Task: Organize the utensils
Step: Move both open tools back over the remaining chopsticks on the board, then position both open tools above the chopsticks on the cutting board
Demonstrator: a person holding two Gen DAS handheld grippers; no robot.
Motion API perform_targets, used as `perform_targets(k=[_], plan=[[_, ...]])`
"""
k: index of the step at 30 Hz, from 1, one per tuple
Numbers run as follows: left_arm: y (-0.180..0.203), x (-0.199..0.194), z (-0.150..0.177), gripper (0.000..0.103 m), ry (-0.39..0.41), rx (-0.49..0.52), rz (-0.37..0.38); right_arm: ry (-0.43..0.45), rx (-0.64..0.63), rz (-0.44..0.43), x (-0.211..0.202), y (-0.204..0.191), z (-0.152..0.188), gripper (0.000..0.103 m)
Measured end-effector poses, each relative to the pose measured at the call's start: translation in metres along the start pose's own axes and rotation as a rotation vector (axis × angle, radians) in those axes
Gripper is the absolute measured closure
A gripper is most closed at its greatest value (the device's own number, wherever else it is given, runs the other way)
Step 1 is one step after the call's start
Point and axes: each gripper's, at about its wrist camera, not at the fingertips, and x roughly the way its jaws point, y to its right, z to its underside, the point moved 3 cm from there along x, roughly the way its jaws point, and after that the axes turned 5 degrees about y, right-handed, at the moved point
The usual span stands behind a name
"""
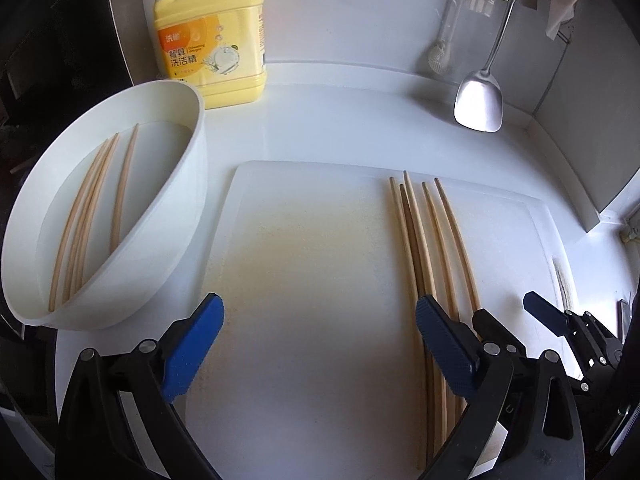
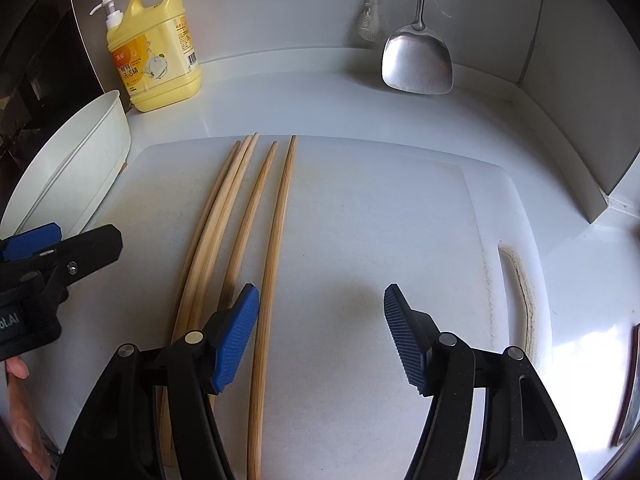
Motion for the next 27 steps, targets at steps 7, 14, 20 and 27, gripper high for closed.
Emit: perform_targets(k=[7,14,20,27], plan=[[0.023,0.011,0.008,0.008,-0.015,0.040,0.011,0.023,-0.009,-0.010,0.000,0.009,0.001,0.041],[0.030,0.020,0.012,0.008,-0.021,0.021,0.030,0.040,-0.003,-0.024,-0.001,0.014,0.001,0.041],[0.027,0.024,0.011,0.008,-0.021,0.005,0.026,0.044,0.009,-0.026,-0.003,0.019,0.001,0.041],[0.024,0.031,0.010,0.008,-0.038,-0.014,0.034,0.038,0.007,-0.033,-0.001,0.021,-0.001,0.041]])
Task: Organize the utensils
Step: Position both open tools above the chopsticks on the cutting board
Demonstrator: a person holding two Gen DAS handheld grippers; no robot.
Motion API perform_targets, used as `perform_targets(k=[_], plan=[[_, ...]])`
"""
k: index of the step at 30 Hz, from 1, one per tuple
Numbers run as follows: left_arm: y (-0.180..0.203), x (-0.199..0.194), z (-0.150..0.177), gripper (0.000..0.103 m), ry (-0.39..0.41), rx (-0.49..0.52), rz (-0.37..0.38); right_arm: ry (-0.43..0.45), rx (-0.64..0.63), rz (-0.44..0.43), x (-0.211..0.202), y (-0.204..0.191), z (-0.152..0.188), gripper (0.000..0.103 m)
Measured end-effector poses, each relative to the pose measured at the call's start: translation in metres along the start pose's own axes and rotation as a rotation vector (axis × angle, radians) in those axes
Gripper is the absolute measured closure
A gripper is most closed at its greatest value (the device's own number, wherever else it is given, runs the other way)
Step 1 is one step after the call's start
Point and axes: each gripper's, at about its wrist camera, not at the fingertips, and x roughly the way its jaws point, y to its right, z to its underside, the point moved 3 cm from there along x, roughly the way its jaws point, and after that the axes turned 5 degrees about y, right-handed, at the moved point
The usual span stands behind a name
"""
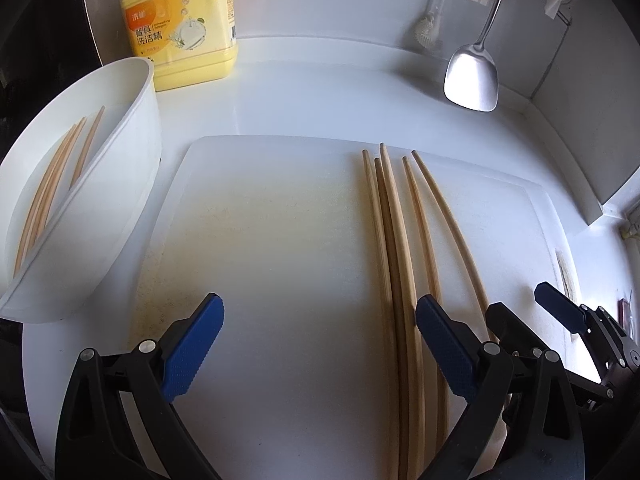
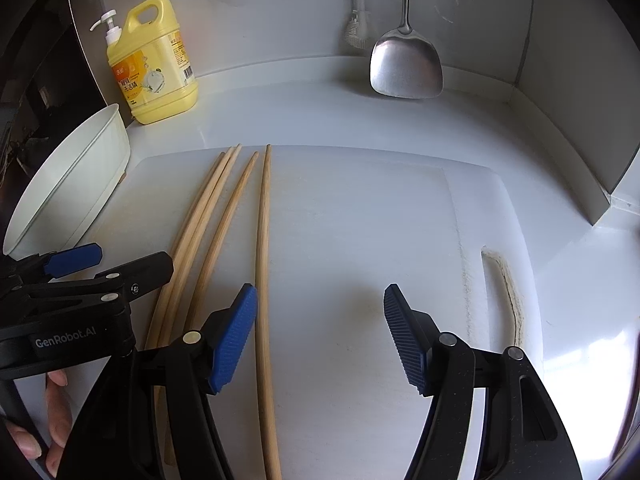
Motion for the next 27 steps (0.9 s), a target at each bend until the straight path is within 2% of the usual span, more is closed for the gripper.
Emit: perform_targets(k=[9,15,27], plan=[[0.000,0.003,-0.001,0.007,0.008,0.003,-0.003,0.006,0.006,0.004,-0.001,0.003,0.000,0.041],[-0.012,0.001,0.001,0.007,0.014,-0.003,-0.040,0.004,0.014,-0.002,-0.001,0.004,0.000,0.041],[-0.037,-0.001,0.005,0.007,0.008,-0.045,-0.063,0.002,0.013,-0.006,0.000,0.006,-0.001,0.041]])
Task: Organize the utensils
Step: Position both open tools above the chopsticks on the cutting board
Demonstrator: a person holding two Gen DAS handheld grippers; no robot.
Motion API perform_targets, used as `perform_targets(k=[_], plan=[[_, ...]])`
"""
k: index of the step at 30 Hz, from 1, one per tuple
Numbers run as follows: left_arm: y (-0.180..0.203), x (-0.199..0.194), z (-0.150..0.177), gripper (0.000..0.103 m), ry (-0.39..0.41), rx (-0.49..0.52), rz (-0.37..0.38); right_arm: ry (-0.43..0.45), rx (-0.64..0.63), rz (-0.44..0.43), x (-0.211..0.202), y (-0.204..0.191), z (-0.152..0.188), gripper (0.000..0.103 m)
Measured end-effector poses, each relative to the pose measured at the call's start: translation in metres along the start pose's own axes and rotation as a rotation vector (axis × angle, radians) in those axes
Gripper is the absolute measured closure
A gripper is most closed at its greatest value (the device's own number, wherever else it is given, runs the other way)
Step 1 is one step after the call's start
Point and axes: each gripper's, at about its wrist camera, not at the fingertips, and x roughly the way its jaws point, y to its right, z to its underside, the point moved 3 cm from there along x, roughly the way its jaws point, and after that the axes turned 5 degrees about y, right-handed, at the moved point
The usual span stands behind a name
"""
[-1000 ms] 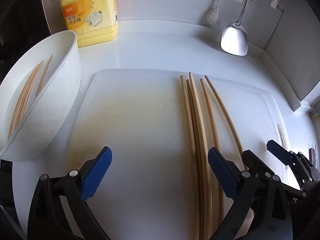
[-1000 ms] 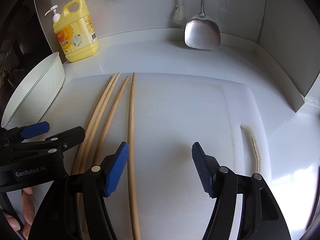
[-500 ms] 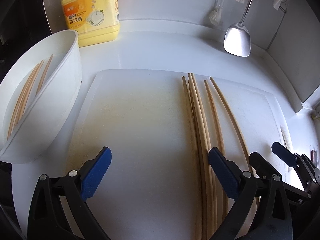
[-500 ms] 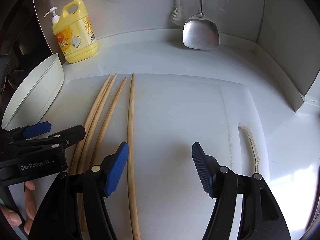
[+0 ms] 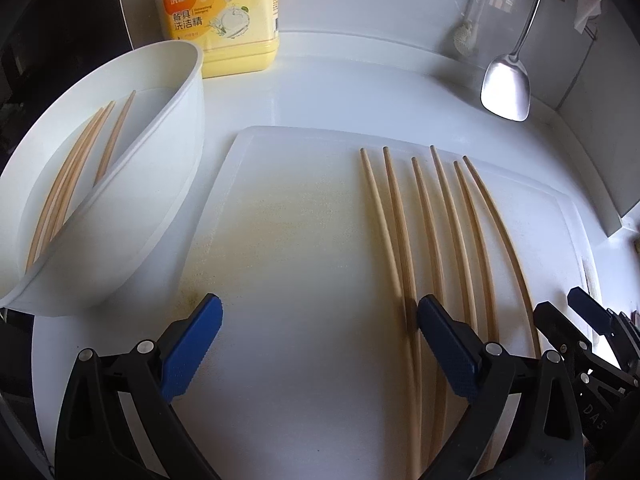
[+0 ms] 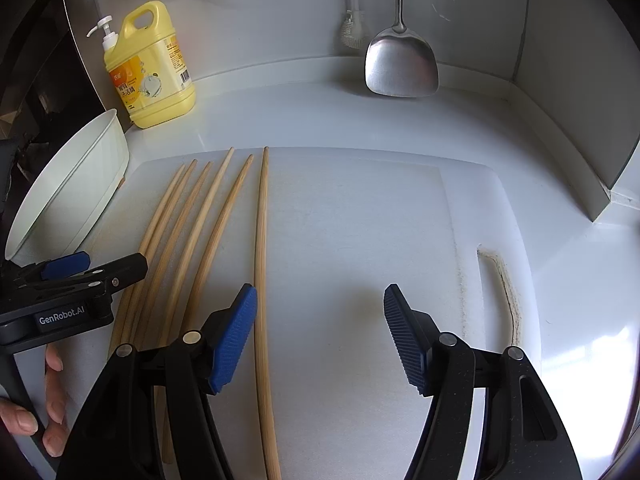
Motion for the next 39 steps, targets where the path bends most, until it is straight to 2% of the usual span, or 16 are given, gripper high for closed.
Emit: perform_targets(k=[8,15,20,27,31,39], plan=[[-0.011,-0.003,-0.001,0.007,0.000,-0.020,-0.011,0.000,-0.005,0.003,0.001,-0.001,0.000,0.041],[-0.030,-0.019,-0.006,0.007,0.068,-0.077,-0.025,0.002,-0.002,0.004,0.001,-0.001,0.000,0.041],[-0.035,-0.012,-0.003,0.007,0.043,-0.058,-0.074,0.003,-0.005,0.006,0.002,-0.005,0.000,0.041],[-0.039,-0.007,-0.002,0.007,0.034,-0.035,-0.113,0.005,-0.015,0.002,0.005,-0.007,-0.004,0.041],[-0.040,0.000,0.001,0.006,0.003,-0.027,-0.131,0.008,-0.021,0.002,0.006,-0.008,-0.005,0.041],[-0.030,0.001,-0.002,0.007,0.039,0.003,-0.165,0.016,-0.059,0.017,0.010,-0.012,-0.007,0.041]])
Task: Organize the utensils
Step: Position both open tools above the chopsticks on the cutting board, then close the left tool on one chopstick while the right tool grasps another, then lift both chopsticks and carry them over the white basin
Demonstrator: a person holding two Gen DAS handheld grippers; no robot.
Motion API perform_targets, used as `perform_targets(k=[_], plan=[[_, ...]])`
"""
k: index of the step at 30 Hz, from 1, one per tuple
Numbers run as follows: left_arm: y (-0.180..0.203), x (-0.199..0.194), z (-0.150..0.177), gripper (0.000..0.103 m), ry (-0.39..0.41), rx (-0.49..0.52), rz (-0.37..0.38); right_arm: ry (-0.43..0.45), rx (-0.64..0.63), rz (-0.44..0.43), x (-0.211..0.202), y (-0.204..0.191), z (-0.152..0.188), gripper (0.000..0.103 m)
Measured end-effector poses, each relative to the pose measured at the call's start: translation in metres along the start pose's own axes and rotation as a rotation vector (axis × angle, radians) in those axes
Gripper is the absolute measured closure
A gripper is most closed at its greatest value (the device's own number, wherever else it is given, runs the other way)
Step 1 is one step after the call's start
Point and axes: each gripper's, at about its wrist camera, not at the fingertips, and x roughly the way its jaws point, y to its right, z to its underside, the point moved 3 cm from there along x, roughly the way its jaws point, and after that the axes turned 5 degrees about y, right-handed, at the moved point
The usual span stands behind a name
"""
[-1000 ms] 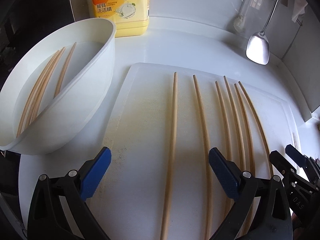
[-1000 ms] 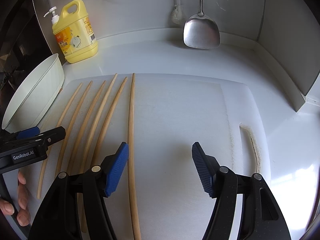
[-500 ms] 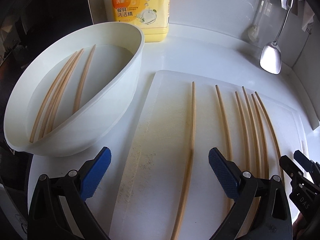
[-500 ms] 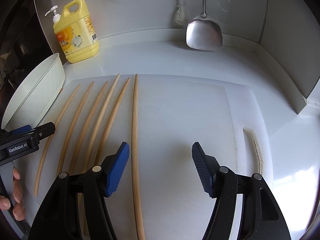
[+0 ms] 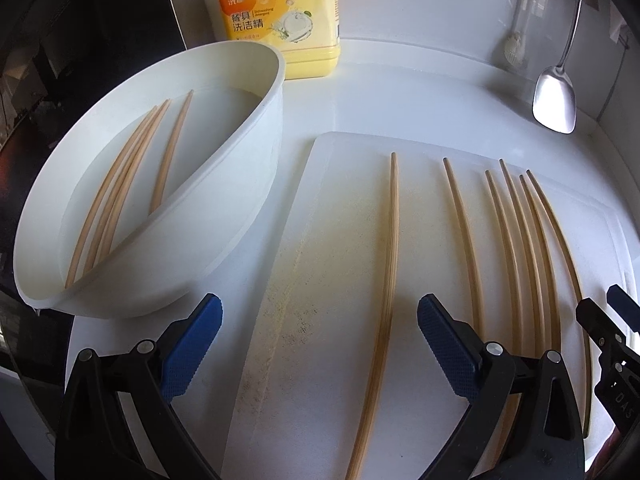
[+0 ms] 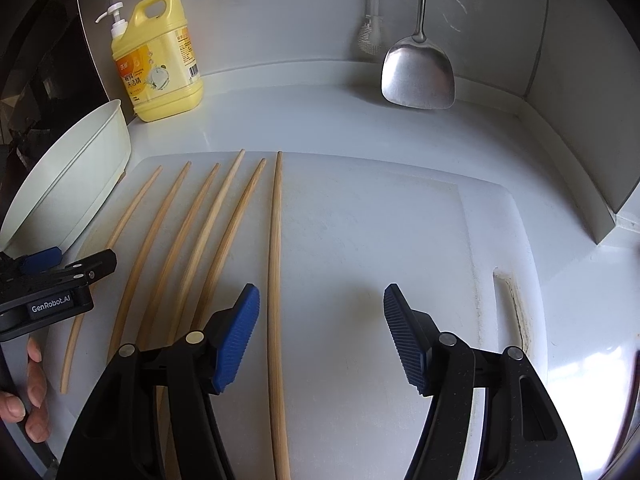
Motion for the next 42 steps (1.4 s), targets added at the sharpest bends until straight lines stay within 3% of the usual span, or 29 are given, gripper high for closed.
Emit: perform_targets(k=[2,5,7,9,13,15,17,21,25,33,42], plan=[[0.004,-0.001,0.000,0.009,0.018,0.016,-0.002,-0.001,-0.020,0.006,0.001,-0.002,0.000,0.042],[0.009,-0.004,-0.001,0.020,0.027,0.031,0.015,-0.002,-0.064,-0.005,0.001,-0.010,0.000,0.050],[0.013,-0.006,-0.002,0.029,0.029,0.038,0.031,0.002,-0.084,-0.013,0.001,-0.014,0.000,0.060],[0.018,-0.008,-0.002,0.045,0.033,0.039,0.057,0.004,-0.105,-0.021,0.000,-0.019,0.001,0.069],[0.027,-0.010,-0.002,0.064,0.035,0.055,0.083,0.015,-0.155,-0.023,0.000,-0.032,0.002,0.089],[0.034,-0.012,-0.001,0.081,0.033,0.071,0.103,0.019,-0.176,-0.020,0.000,-0.037,0.002,0.094],[0.039,-0.013,-0.001,0.093,0.022,0.078,0.122,0.021,-0.176,-0.022,0.001,-0.037,0.001,0.097],[0.041,-0.013,-0.002,0.096,-0.021,0.086,0.158,0.006,-0.154,-0.041,0.000,-0.034,-0.001,0.097],[0.034,-0.016,-0.001,0.096,-0.061,0.053,0.209,-0.004,-0.046,-0.081,-0.003,-0.020,-0.001,0.097],[0.020,-0.050,-0.016,0.096,-0.025,0.025,0.273,0.020,0.057,-0.118,-0.030,-0.014,-0.014,0.097],[-0.044,-0.090,-0.056,0.096,0.066,-0.052,0.254,0.105,0.003,-0.212,-0.066,-0.074,-0.072,0.097]])
